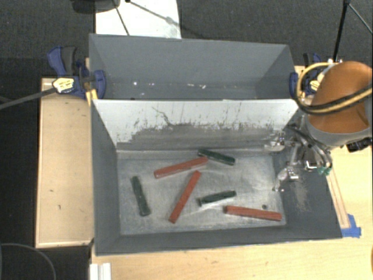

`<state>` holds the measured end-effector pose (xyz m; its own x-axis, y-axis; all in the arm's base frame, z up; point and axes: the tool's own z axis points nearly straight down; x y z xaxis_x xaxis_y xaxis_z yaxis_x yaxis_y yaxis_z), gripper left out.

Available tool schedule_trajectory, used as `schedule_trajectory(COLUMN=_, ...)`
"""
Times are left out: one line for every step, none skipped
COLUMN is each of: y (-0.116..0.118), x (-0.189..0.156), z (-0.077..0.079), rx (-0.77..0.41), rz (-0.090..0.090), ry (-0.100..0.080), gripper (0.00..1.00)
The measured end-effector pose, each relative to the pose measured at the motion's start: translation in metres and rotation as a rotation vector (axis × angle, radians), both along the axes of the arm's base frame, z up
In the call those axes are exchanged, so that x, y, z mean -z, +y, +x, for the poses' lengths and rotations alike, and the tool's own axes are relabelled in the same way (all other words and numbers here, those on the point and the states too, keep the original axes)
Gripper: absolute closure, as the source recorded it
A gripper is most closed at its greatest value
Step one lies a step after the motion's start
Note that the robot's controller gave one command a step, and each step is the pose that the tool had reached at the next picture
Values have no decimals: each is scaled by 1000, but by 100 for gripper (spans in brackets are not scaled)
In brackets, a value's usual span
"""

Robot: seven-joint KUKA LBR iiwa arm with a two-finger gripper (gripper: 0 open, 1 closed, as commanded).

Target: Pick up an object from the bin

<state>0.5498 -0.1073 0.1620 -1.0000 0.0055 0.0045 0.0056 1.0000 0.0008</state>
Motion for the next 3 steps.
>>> schedule_trajectory(y=0, x=-4, z=2, rx=-3, rz=-1, ry=-8, gripper=0)
schedule_trajectory(y=14, x=46, z=-28, rx=9, rz=-2, ry=-12, gripper=0)
schedule_trajectory(y=27, x=88, z=-66, rx=-40, rz=-2, ry=-10, gripper=100)
